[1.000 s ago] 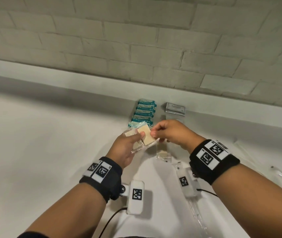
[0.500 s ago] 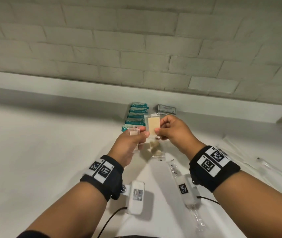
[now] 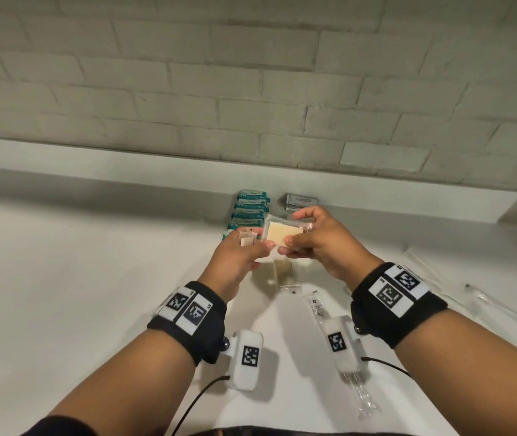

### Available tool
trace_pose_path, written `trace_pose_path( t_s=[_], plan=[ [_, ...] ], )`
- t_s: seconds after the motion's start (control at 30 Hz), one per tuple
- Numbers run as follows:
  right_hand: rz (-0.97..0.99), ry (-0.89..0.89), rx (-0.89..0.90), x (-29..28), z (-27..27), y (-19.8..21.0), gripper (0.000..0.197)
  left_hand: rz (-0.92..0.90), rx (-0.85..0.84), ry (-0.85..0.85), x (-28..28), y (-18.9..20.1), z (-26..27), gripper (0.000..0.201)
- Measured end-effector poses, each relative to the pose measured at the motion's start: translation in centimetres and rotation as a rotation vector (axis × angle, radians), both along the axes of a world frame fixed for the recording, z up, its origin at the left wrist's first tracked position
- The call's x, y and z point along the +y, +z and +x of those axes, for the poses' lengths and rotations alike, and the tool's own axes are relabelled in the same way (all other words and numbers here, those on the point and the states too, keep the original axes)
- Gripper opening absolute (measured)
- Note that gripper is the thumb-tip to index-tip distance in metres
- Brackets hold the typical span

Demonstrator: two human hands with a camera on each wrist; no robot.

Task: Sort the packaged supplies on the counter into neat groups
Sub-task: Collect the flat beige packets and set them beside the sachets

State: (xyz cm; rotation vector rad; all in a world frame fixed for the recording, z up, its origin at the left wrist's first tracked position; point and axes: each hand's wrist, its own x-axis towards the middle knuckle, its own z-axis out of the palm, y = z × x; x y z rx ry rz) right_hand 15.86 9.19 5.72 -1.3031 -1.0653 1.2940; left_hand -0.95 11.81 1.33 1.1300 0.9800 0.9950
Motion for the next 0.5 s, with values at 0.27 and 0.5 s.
trace_pose_path(
  t_s=[0.27,0.5],
  plan=[
    [0.089,0.092,-0.443,0.2,0.1,-0.3,0.024,0.103,0.107,-0.052,0.4,0.9,-0.2,0.010],
    [0.056,0.138,-0.851,1.6,0.5,-0.2,0.014,0.082,0.103,-0.054,0.5,0.2,0.0,0.004]
  ],
)
